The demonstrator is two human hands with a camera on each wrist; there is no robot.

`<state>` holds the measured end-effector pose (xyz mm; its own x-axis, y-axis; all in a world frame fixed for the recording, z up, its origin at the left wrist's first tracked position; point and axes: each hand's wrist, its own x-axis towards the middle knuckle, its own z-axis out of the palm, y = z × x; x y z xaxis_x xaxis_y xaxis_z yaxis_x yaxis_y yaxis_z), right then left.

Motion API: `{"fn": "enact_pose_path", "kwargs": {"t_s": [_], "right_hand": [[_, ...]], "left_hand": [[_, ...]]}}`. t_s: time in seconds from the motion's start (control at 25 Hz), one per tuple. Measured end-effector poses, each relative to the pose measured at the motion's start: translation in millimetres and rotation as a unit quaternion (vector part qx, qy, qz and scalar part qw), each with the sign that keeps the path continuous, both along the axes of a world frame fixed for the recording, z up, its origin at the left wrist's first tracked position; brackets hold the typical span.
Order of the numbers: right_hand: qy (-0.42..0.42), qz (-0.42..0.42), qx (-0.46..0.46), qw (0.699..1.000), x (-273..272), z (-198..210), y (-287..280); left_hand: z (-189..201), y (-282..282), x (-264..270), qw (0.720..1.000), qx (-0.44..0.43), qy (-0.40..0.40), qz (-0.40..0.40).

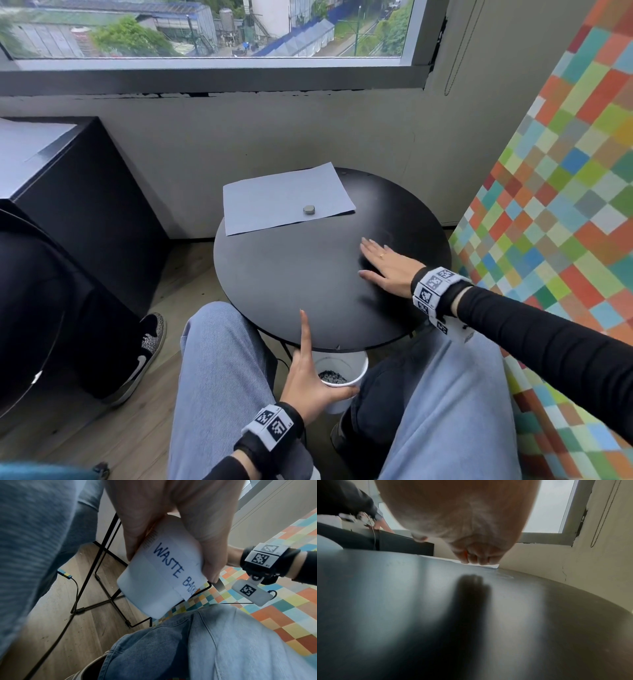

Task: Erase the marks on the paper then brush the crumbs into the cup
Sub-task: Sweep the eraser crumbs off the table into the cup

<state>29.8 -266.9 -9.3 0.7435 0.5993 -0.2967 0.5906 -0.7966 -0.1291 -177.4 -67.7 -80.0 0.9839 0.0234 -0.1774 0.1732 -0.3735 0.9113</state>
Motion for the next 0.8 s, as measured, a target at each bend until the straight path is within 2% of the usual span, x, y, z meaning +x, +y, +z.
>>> {"fn": "enact_pose_path", "kwargs": {"t_s": [0.04,0.16,0.24,0.28,0.36,0.4,0.44,0.56,0.64,0.68,0.8], "right_hand": [[-0.006,-0.007,-0.006,1.0,-2.6,-0.6,-2.3],[0.051,0.154,-0.008,0.987,-41.2,-8.9,7.4],[0.063,0.191,0.015,0.979,-46.0,-4.9,8.6],[0.046,0.145,0.022,0.988,-36.1,-1.9,6.1],[0.005,-0.007,0.02,1.0,-15.0,2.3,-6.8],[-0.009,-0.043,0.004,0.999,-13.0,0.2,-14.1],[-0.01,-0.033,-0.007,0.999,-19.2,-5.1,-18.6],[0.036,0.127,0.005,0.991,-68.4,-14.0,-7.7],[0.065,0.167,0.011,0.984,-81.2,-8.2,-2.1],[0.065,0.137,0.013,0.988,-74.3,-3.5,-2.1],[0.005,-0.02,0.012,1.0,-43.9,-1.9,-21.0]], "left_hand": [[-0.1,-0.2,-0.7,1.0,0.0,0.0,0.001],[-0.4,0.0,0.0,1.0,0.002,-0.002,0.006],[-0.4,0.7,-0.1,1.0,0.003,-0.003,0.005],[-0.2,0.7,0.1,1.0,0.005,-0.004,0.005],[-0.1,0.6,-0.8,1.0,0.007,-0.005,0.001],[0.2,0.5,-1.6,1.0,0.007,-0.006,-0.002],[0.4,-0.4,-1.3,1.0,0.007,-0.007,-0.002],[-0.7,0.1,0.2,1.0,0.007,-0.011,0.002],[-1.8,0.4,0.0,1.0,0.009,-0.014,-0.002],[-1.6,0.0,-0.2,1.0,0.009,-0.015,-0.005],[0.3,-1.1,-1.1,1.0,0.004,-0.013,-0.013]]}}
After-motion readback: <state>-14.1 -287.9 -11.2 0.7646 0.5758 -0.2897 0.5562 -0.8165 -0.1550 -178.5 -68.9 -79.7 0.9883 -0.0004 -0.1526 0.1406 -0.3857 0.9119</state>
